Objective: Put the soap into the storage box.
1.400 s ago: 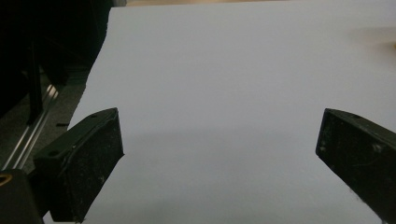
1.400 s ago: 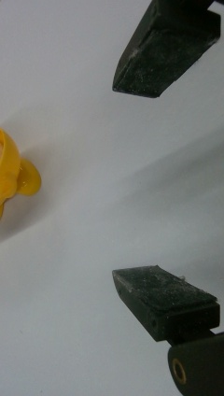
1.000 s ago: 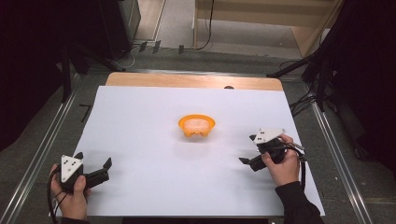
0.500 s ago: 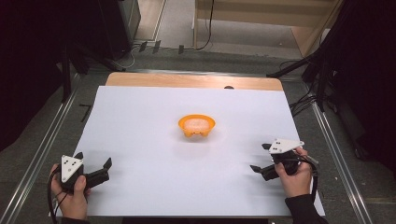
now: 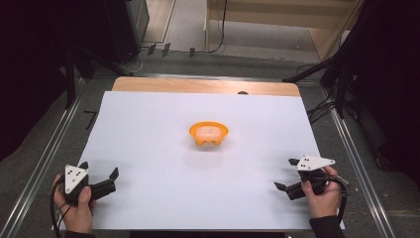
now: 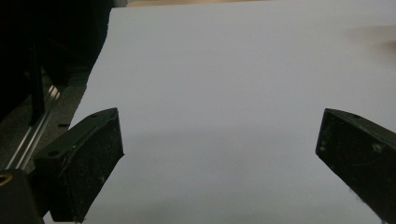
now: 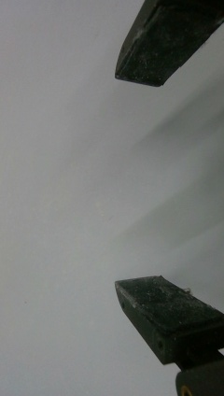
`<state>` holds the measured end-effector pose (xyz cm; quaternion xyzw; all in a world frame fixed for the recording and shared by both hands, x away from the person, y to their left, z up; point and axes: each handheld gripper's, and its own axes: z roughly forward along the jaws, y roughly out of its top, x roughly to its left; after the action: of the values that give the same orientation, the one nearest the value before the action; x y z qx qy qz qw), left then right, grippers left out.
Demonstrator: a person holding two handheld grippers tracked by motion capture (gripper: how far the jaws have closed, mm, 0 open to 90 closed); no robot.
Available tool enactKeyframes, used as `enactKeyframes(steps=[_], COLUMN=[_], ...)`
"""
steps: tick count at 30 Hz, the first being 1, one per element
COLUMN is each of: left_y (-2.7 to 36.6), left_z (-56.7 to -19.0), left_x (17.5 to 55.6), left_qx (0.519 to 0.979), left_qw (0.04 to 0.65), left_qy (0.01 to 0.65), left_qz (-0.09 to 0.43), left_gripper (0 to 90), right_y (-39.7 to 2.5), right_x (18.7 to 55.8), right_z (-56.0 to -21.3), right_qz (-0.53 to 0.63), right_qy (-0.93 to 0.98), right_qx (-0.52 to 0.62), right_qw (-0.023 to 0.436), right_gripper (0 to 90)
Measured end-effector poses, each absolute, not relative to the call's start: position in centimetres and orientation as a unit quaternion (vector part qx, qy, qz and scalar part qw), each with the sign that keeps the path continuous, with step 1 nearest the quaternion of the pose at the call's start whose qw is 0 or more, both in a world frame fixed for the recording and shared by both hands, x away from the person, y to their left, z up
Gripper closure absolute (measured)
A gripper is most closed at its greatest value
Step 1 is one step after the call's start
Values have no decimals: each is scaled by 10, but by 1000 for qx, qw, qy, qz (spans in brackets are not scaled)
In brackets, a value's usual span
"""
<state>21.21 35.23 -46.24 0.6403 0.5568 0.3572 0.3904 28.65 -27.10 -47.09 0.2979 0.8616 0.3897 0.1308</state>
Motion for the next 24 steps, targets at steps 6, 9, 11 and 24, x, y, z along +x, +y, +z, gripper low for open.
enactKeyframes(steps=[6, 9, 11, 24], left_y=[352, 352, 352, 353], left_z=[-462, -462, -462, -462], left_x=[212, 212, 212, 212], left_qx=[640, 640, 640, 639], left_qw=[391, 391, 390, 392], left_qy=[557, 557, 557, 557], left_qz=[357, 357, 357, 357], left_gripper=[10, 10, 10, 10], right_y=[-282, -287, -296, -322], right_x=[278, 275, 270, 254], right_z=[-477, -477, -479, -482], right_qz=[388, 393, 399, 416], right_qy=[858, 854, 849, 826], right_qx=[308, 313, 321, 353], right_qw=[135, 137, 133, 143], right_gripper=[0, 0, 0, 0])
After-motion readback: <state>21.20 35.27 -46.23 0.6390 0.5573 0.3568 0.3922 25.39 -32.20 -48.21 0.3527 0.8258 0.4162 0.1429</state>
